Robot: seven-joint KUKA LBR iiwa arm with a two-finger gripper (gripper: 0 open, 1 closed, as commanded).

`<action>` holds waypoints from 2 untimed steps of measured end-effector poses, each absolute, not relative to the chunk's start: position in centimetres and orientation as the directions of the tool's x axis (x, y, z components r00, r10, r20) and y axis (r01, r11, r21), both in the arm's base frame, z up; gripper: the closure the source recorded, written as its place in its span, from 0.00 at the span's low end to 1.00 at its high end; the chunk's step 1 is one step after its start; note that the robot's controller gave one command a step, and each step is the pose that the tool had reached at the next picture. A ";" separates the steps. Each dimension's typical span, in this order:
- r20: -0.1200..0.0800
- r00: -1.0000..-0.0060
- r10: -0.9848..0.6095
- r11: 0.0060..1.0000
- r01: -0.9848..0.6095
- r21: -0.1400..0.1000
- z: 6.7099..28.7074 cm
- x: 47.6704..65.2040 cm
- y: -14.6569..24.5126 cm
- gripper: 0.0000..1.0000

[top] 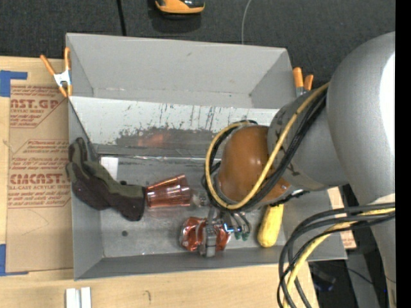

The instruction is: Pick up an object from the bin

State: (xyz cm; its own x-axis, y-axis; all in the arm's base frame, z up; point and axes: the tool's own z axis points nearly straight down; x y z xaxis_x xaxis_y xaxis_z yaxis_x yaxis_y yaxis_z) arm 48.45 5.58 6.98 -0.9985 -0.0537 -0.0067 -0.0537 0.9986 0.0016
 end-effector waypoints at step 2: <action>0.000 -0.980 -0.201 0.980 -0.201 -0.001 7.1 48.8 6.6 1.00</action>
Offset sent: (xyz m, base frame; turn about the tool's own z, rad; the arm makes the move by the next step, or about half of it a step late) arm 0.0000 0.0000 0.0000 0.0000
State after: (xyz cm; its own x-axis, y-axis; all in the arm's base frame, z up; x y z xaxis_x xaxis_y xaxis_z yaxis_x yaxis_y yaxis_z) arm 48.82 6.65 7.06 -0.9795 -0.2012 0.0004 -0.2012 0.9795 -0.0012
